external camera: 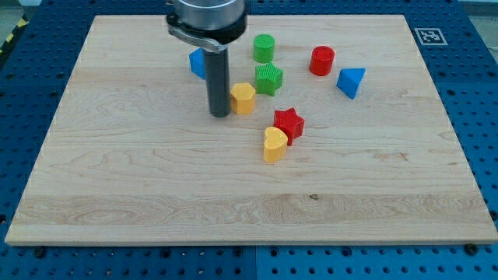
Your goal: Place the yellow hexagon in between green star and red star
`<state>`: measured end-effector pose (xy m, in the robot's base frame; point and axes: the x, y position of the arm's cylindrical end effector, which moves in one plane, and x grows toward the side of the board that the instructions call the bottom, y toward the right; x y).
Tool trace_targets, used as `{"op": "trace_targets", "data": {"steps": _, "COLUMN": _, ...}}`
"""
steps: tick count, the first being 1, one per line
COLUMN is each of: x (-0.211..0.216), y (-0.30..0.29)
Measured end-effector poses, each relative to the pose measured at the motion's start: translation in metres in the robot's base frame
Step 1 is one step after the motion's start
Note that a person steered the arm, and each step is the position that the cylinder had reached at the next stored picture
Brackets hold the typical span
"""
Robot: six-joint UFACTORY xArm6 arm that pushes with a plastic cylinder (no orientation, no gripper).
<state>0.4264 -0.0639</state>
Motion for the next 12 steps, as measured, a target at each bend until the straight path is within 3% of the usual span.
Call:
{"op": "trace_targets", "data": {"steps": 1, "x": -0.016, "y": -0.027}}
{"op": "trace_targets", "data": {"steps": 3, "x": -0.031, "y": -0.01}}
{"op": "trace_targets", "data": {"steps": 5, "x": -0.031, "y": 0.027}}
{"op": "trace_targets", "data": {"steps": 8, "x": -0.019, "y": 0.005}}
{"op": "trace_targets", "data": {"steps": 12, "x": -0.015, "y": 0.053}}
